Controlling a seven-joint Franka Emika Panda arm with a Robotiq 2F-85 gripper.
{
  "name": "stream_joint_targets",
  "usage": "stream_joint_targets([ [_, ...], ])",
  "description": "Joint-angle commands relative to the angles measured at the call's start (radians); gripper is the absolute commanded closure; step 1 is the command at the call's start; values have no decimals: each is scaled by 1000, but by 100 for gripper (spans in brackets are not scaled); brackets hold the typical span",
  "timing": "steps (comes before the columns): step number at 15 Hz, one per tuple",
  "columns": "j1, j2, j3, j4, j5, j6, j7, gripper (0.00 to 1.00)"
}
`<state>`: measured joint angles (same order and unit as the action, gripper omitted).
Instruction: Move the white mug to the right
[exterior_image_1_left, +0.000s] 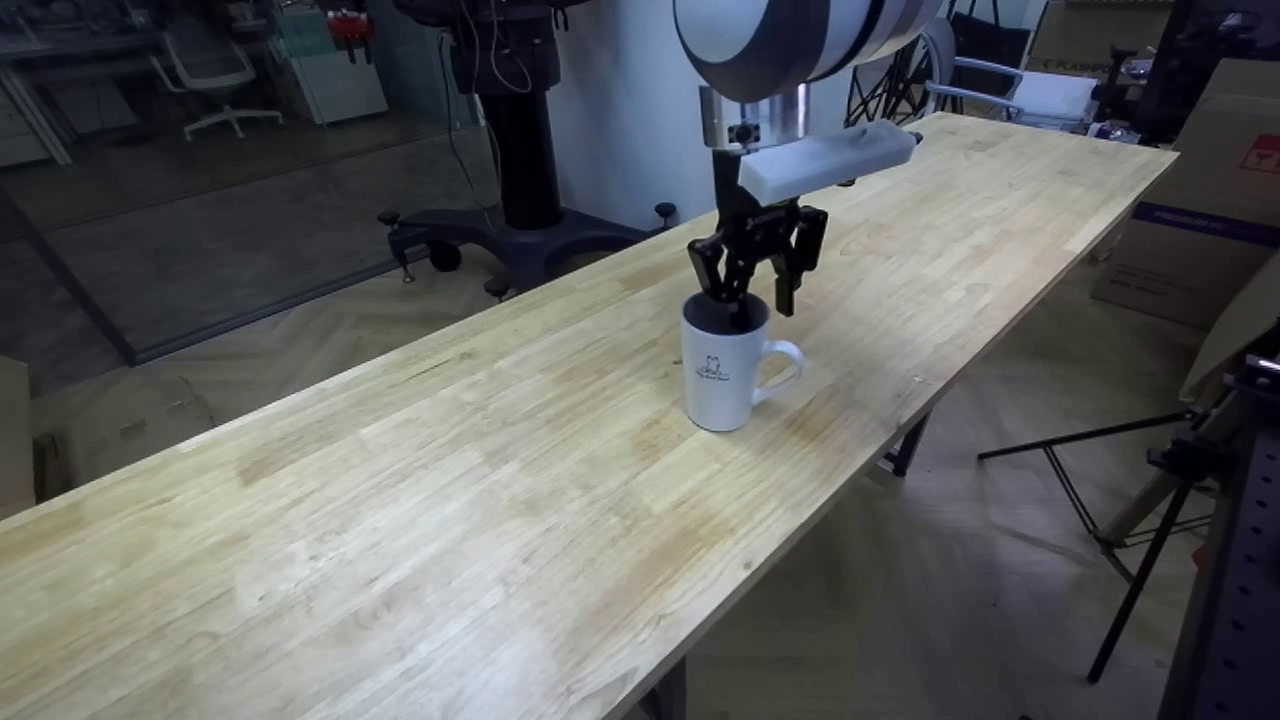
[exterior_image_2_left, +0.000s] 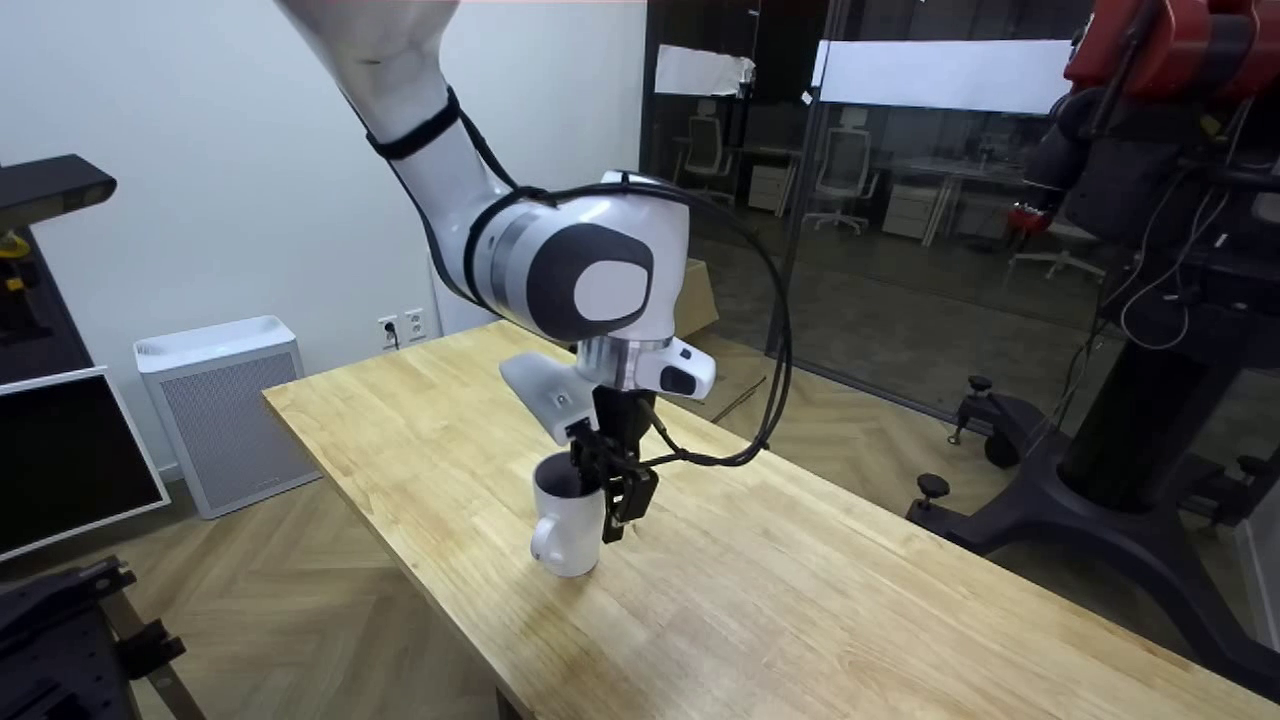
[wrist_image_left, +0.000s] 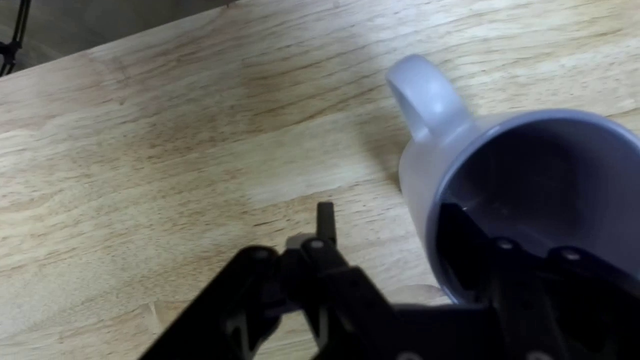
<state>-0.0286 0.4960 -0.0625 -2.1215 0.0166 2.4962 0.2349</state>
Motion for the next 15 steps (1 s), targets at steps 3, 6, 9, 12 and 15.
stream_joint_targets([
  [3, 32, 16, -14, 36, -19, 2, -11, 89],
  [6, 43, 11, -11, 36, -24, 2, -21, 100],
  [9, 40, 1, -3, 17, -6, 1, -25, 89],
  [12, 40, 1, -3, 17, -5, 1, -25, 89],
  [15, 73, -4, -33, 19, -11, 32, 82, 97],
])
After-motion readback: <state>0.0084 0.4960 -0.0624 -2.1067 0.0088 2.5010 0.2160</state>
